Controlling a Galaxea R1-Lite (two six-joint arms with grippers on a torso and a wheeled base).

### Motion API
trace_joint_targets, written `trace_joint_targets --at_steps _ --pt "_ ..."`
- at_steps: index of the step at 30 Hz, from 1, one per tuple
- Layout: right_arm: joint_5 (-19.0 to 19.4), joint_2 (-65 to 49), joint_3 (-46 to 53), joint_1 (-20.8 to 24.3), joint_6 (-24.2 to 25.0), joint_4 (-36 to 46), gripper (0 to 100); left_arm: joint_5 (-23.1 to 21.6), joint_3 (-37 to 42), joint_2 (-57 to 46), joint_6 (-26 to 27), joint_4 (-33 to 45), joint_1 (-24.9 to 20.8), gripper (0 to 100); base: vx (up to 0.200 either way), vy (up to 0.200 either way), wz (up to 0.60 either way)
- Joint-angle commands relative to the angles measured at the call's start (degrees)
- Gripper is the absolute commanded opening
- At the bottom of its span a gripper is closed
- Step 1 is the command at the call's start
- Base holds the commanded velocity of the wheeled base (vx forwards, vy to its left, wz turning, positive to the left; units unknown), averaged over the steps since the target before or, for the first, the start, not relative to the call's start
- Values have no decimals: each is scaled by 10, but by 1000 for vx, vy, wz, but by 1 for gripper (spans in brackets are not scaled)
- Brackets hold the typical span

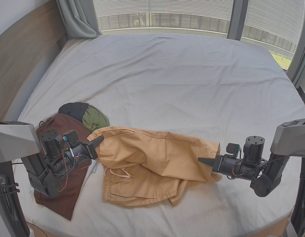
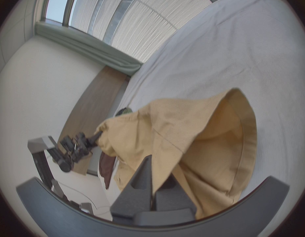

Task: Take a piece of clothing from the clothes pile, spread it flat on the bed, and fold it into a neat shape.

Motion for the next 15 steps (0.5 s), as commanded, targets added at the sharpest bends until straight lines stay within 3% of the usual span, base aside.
trace_joint_targets --at_steps 1,14,15 --pt "0 24 22 16 -23 12 0 0 -3 3 0 -2 5 0 0 0 0" --pt "-1 32 14 7 -34 4 0 0 3 3 0 -2 4 0 0 0 0" --pt "-1 34 8 3 -33 2 100 0 4 3 0 -2 4 0 0 0 0"
